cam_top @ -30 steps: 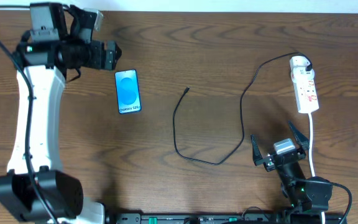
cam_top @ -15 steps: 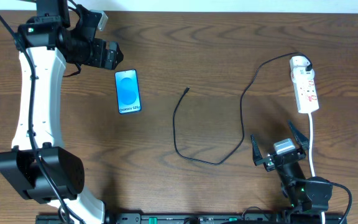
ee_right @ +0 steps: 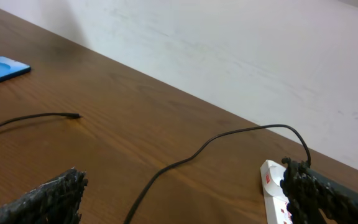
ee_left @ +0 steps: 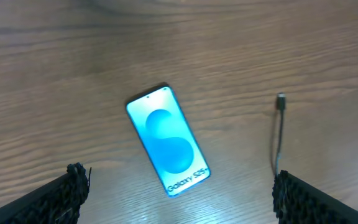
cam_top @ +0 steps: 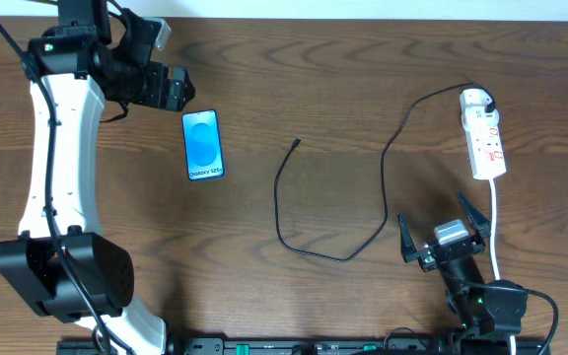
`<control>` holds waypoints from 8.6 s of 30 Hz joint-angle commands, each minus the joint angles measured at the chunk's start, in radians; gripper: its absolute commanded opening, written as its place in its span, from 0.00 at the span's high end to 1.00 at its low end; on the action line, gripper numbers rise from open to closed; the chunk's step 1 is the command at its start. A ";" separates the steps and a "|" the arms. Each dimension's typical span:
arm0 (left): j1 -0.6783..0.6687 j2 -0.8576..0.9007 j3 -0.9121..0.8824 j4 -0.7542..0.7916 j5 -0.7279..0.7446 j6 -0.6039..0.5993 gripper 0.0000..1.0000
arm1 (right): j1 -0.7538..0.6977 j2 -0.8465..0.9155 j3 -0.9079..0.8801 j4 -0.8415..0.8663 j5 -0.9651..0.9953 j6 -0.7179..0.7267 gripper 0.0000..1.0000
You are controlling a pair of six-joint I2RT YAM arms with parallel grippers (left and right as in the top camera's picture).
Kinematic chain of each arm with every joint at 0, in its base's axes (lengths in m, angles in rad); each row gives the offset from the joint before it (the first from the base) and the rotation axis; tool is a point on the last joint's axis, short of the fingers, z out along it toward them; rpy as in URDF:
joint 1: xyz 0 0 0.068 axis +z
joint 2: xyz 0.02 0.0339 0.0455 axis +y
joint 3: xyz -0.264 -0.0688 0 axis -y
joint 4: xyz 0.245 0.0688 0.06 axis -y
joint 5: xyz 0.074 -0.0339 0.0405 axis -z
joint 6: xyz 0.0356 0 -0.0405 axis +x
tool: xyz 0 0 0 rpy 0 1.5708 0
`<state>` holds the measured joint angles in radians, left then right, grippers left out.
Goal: Plug charger to phone and switch on socket
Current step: 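Raise the left arm and move the left gripper above the blue phone, then lower the left gripper onto the phone's top edge and grasp it, then lift the phone with the left gripper and swing it toward center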
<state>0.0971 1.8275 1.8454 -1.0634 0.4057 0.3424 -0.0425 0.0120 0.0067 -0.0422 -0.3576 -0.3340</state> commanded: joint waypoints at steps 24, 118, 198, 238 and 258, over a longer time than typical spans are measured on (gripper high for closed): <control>-0.010 0.238 0.021 0.082 -0.294 -0.274 0.04 | 0.008 -0.006 -0.001 -0.006 0.011 -0.011 0.01; -0.201 0.438 -0.147 0.207 -0.387 -0.611 0.04 | 0.008 -0.006 -0.001 -0.006 0.011 -0.011 0.01; -0.232 0.226 -0.150 0.096 -0.045 -0.712 0.26 | 0.008 -0.006 -0.001 -0.006 0.012 -0.011 0.01; -0.232 0.226 -0.150 0.096 0.609 -1.257 0.34 | 0.008 -0.006 -0.001 -0.006 0.012 -0.011 0.01; -0.232 0.226 -0.150 0.096 0.826 -1.341 0.36 | 0.008 -0.006 -0.001 -0.006 0.012 -0.011 0.01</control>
<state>-0.1329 2.0872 1.6928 -0.9646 1.1244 -0.9581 -0.0425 0.0120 0.0067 -0.0422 -0.3573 -0.3340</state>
